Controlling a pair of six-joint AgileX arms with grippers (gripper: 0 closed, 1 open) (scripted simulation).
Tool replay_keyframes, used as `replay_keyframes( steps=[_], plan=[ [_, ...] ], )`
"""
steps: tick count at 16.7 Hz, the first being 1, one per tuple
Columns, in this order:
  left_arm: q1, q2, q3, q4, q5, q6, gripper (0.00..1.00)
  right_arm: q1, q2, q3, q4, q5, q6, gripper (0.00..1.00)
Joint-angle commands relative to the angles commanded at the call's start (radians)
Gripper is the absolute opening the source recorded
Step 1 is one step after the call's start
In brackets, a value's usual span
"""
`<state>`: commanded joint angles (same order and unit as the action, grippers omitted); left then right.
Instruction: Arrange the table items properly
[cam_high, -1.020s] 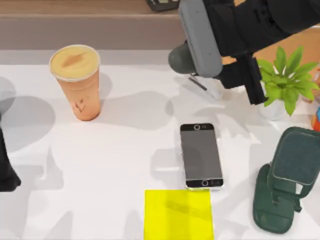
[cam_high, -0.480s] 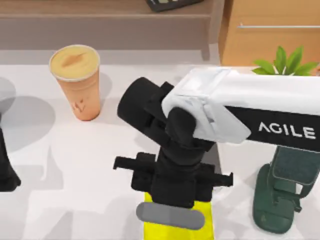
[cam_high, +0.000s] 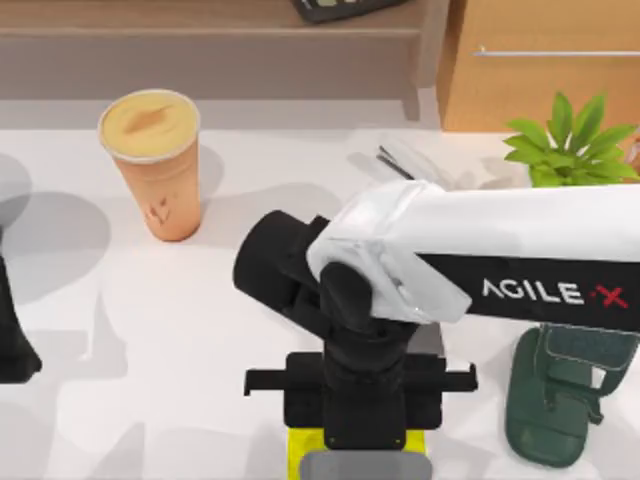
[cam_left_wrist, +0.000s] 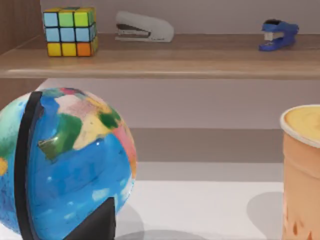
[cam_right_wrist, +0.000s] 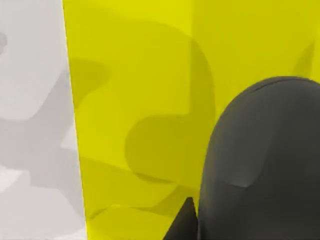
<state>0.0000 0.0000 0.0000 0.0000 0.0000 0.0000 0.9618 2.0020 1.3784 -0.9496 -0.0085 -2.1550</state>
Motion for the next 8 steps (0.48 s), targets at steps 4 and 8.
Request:
replay_keyframes(
  steps=[4,8],
  plan=[
    [0.0,0.0,0.0,0.0,0.0,0.0,1.0,0.002,0.008,-0.013,0.02,0.001,0.0,0.0],
    [0.0,0.0,0.0,0.0,0.0,0.0,1.0,0.005,0.017,-0.023,0.035,0.002,-0.003,0.0]
  ],
)
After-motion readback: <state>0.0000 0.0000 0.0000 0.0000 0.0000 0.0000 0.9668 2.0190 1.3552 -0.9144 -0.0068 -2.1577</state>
